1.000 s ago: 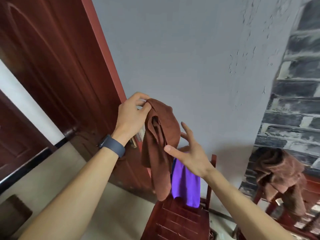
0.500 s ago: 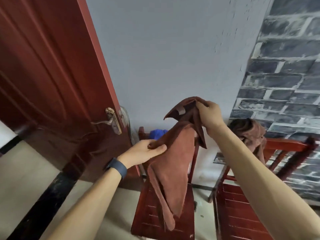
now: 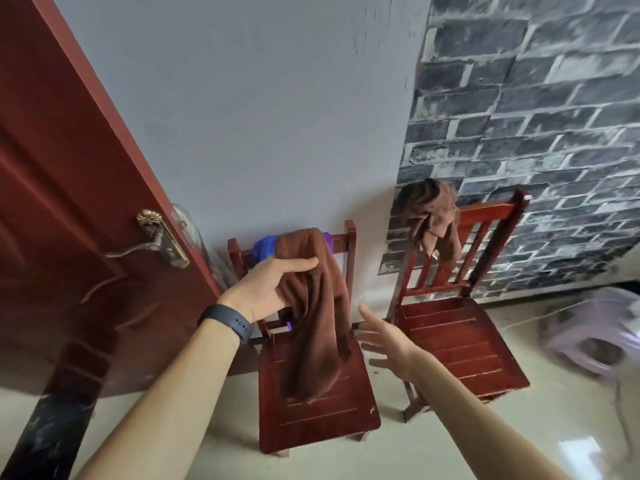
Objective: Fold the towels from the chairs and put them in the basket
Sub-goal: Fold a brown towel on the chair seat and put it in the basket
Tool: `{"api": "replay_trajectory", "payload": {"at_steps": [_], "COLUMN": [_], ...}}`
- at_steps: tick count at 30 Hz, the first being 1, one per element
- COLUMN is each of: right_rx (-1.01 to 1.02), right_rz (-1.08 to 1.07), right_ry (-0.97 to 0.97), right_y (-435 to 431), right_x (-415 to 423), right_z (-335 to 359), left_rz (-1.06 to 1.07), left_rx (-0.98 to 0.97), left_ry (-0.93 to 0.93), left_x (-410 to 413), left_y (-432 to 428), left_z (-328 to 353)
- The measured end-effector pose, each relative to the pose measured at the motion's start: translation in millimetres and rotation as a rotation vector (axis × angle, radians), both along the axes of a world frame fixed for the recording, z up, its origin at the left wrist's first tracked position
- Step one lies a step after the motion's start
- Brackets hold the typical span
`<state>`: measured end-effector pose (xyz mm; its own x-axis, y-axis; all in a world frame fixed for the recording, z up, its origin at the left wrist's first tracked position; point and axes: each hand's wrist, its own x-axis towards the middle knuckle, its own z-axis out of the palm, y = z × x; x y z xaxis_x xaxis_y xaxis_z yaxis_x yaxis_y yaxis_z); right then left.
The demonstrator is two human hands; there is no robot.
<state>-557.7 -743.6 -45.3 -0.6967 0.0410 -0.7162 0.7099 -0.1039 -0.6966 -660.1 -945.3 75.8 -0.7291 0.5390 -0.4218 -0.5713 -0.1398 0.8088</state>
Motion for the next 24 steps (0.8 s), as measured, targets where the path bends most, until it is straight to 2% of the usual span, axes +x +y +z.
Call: {"api": "replay_trajectory", "payload": {"at_steps": [2,4,8,14,19,24], "right_rx": [-0.110,-0.219,-0.149,-0.293,-0.314,-0.357], "right_rz": [0.074,0.033,-0.052,-0.266,-0.384,-0.488], "right_ry": [-0.006,0.023,0.156,0.292,0.425,0.508], "right_y": [-11,-21,-26,7,43,60], "right_x": [10,11,5,-9,-19,-22], "right_z": [-14,-20,-7,15,29,43], "left_rz": [-0.008,-0.039,-0.059,-0.142,-0.220,-0.208], "left_rx": [0.019,-0.009,-0.137,-0.582,-1.196,-1.382], "left_ry": [-0.022,-0.005,0.064,0.185,0.365,0.476], "left_x": [5,9,5,-10,-10,-1], "left_y": [-1,-3,-5,-26,-54,-68], "left_z": [-4,-8,-13,-47,-80,-86]}}
